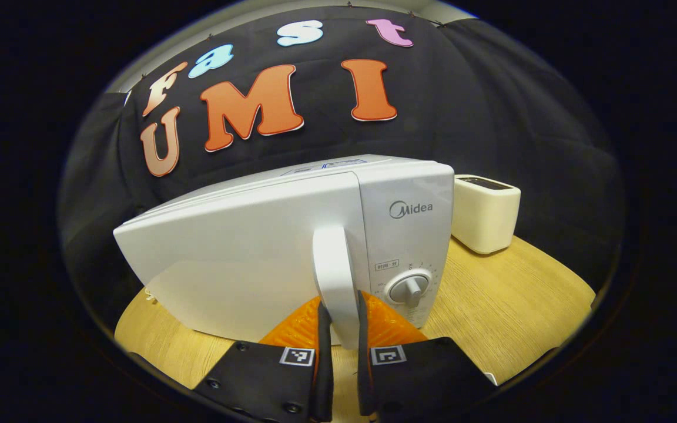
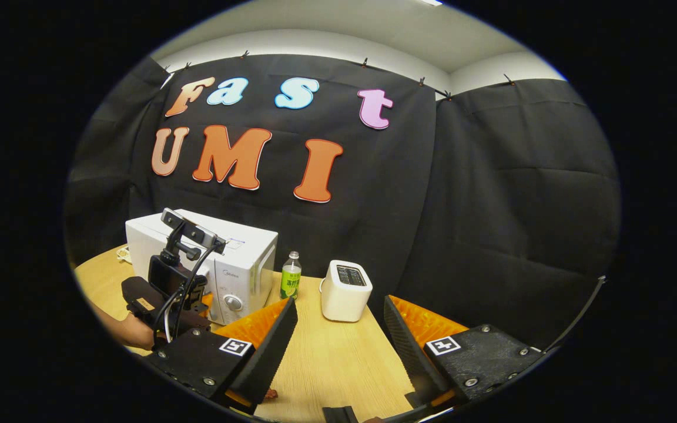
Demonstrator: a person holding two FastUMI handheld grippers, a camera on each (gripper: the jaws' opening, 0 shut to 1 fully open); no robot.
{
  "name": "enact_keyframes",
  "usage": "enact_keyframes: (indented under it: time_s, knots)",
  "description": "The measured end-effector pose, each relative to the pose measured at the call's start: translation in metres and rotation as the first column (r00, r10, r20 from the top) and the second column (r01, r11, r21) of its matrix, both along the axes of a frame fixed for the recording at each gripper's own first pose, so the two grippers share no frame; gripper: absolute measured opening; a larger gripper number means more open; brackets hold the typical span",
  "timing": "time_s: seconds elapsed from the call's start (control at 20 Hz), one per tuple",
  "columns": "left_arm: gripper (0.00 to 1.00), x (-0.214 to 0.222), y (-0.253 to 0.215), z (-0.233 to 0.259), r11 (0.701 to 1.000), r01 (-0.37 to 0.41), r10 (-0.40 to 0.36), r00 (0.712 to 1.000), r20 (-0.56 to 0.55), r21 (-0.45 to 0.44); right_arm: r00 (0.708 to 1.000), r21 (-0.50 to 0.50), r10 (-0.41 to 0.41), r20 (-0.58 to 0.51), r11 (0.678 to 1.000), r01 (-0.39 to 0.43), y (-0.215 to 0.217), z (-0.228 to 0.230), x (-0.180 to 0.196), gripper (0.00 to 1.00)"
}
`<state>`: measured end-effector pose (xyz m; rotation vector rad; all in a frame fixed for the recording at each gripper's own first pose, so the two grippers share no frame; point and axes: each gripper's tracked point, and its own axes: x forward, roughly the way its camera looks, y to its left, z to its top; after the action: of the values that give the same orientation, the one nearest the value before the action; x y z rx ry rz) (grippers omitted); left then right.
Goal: Open the microwave oven with the left hand, put the food in, and close the microwave oven.
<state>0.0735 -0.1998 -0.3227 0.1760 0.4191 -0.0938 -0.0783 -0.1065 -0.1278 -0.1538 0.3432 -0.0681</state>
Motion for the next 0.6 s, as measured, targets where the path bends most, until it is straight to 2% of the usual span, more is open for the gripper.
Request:
enact_keyframes:
  time_s: [0.05, 0.15, 0.2, 0.25, 0.35, 0.45, 0.6]
  knots:
    - [0.16, 0.001, -0.001, -0.003, 1.000, -0.007, 0.007, 1.000, 0.008, -0.004, 1.000, 0.005, 0.006, -0.006, 1.000, -0.006, -0.001, -0.003, 0.000, 0.92]
    - [0.17, 0.000, 0.000, 0.002, 1.000, -0.027, 0.027, 1.000, 0.009, -0.013, 1.000, 0.007, 0.014, -0.011, 1.000, -0.013, -0.003, -0.007, 0.001, 0.92]
    - [0.12, 0.001, 0.000, 0.002, 0.999, -0.032, 0.033, 0.999, 0.011, -0.028, 1.000, 0.006, 0.015, -0.012, 1.000, -0.015, -0.005, -0.007, 0.003, 0.92]
    - [0.17, 0.001, 0.000, 0.002, 0.999, -0.032, 0.032, 0.999, 0.012, -0.039, 1.000, 0.007, 0.018, -0.013, 1.000, -0.018, -0.006, -0.008, 0.003, 0.92]
    - [0.13, 0.000, 0.000, 0.001, 0.999, -0.032, 0.032, 0.999, -0.004, -0.044, 1.000, 0.009, 0.024, -0.016, 1.000, -0.024, -0.009, -0.010, 0.002, 0.92]
    - [0.13, -0.001, -0.001, 0.001, 0.997, -0.036, 0.035, 0.999, -0.016, -0.069, 0.999, 0.006, 0.036, -0.025, 0.999, -0.036, -0.011, -0.014, 0.001, 0.92]
    - [0.13, -0.002, 0.001, -0.001, 0.998, -0.039, 0.038, 0.999, -0.021, -0.050, 0.998, 0.003, 0.059, -0.025, 0.998, -0.059, -0.011, -0.013, 0.001, 0.92]
